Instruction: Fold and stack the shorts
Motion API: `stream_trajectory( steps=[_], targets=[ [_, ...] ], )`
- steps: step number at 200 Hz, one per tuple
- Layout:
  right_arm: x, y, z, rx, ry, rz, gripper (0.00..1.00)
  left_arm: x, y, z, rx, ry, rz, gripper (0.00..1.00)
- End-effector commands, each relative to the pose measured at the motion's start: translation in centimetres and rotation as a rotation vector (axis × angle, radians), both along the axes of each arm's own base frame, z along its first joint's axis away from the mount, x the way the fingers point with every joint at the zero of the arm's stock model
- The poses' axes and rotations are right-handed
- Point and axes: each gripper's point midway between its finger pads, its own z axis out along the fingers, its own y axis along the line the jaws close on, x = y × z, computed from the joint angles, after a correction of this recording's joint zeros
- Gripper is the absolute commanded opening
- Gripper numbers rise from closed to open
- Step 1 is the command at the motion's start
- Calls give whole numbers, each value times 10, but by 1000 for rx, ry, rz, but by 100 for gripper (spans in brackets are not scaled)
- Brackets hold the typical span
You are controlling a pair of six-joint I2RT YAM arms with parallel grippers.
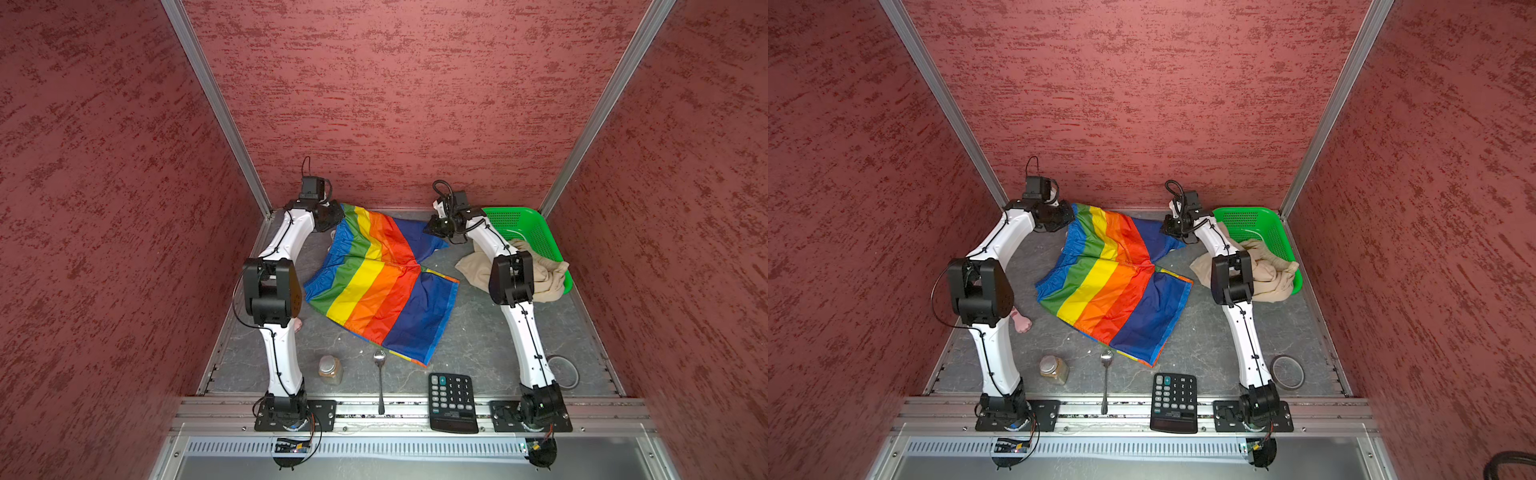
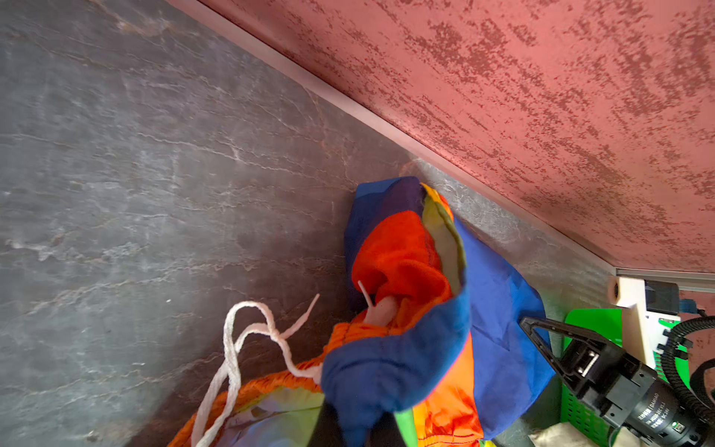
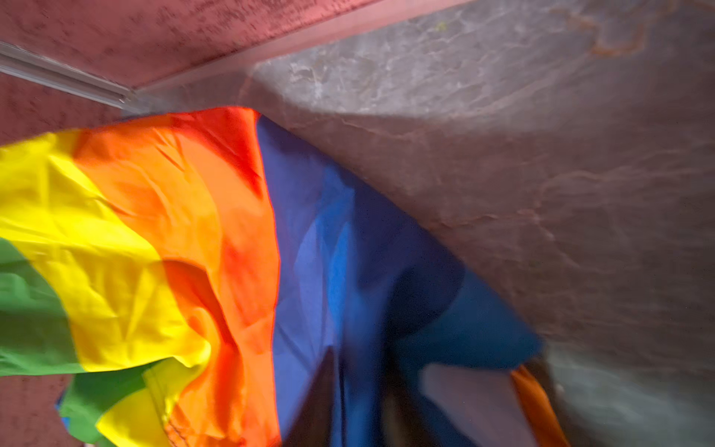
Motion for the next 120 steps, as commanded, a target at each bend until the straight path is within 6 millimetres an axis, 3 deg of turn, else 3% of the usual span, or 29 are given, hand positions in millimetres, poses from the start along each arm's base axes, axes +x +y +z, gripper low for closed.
stream_trajectory(
  steps=[1,20,37,41,54,68,93,120],
  targets=[
    [16,4,89,54,-200,-15,0,11,-1,14,-37,-31,-7,0],
    [7,-6,156,2,-359,-58,0,15,9,25,-64,-57,16,0],
    [-28,-1,205,-44,-520,-61,0,14,21,28,-87,-73,48,0],
    [-36,2,199,-67,-533,-63,0,14,26,28,-95,-76,58,0],
    [-77,10,208,-110,-620,-56,0,12,37,22,-130,-73,86,0],
    [-125,19,197,-150,-652,-48,0,8,49,10,-161,-59,118,0],
    [-202,33,135,-174,-564,-38,3,0,62,-15,-192,-21,153,0],
    [-269,47,70,-208,-434,-4,11,-6,68,-32,-204,5,172,0]
  ],
)
